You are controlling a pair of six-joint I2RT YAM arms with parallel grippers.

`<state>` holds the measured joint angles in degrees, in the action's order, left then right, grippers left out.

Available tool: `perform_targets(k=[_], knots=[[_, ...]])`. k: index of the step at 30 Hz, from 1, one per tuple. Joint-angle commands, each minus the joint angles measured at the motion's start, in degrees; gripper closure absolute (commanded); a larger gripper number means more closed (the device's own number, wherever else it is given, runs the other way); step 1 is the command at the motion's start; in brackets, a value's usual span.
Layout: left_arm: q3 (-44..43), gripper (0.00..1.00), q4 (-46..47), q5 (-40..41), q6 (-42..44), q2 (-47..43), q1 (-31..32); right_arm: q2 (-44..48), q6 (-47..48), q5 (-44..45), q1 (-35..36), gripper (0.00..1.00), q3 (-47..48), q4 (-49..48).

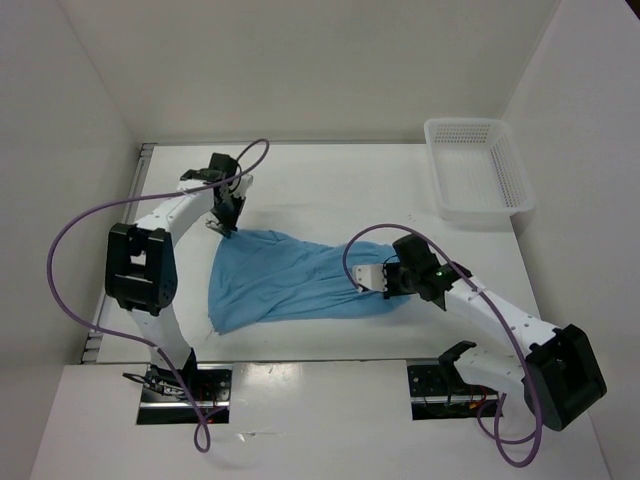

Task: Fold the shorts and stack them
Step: Fold the shorts

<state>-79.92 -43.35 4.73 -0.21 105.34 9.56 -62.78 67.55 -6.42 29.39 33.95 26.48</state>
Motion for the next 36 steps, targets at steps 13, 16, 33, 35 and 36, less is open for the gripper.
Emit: perform_targets(k=[13, 16, 33, 35, 36], knots=[[-15.0, 1.00, 1.4, 3.9, 0.2, 11.1, -3.1, 4.5, 1.1, 0.9, 0.6, 1.00, -2.9, -0.6], [-16.4, 0.95, 2.1, 4.4, 0.2, 14.8, -3.6, 5.8, 1.1, 0.9, 0.6, 1.00, -3.5, -0.6], [1.8, 0.47, -14.4, -7.9, 0.2, -13.6, -3.6, 11.2, -36.5, -5.8, 0.0, 0.26, 14.6, 5.1], [8.5, 0.48, -16.1, -11.7, 0.2, -15.5, -3.6, 7.7, -42.7, -7.9, -2.5, 0.32, 14.6, 5.1], [13.3, 0.50, -16.6, -13.0, 0.2, -15.5, -3.6, 5.8, -46.0, -9.6, -3.5, 0.32, 15.3, 5.9]])
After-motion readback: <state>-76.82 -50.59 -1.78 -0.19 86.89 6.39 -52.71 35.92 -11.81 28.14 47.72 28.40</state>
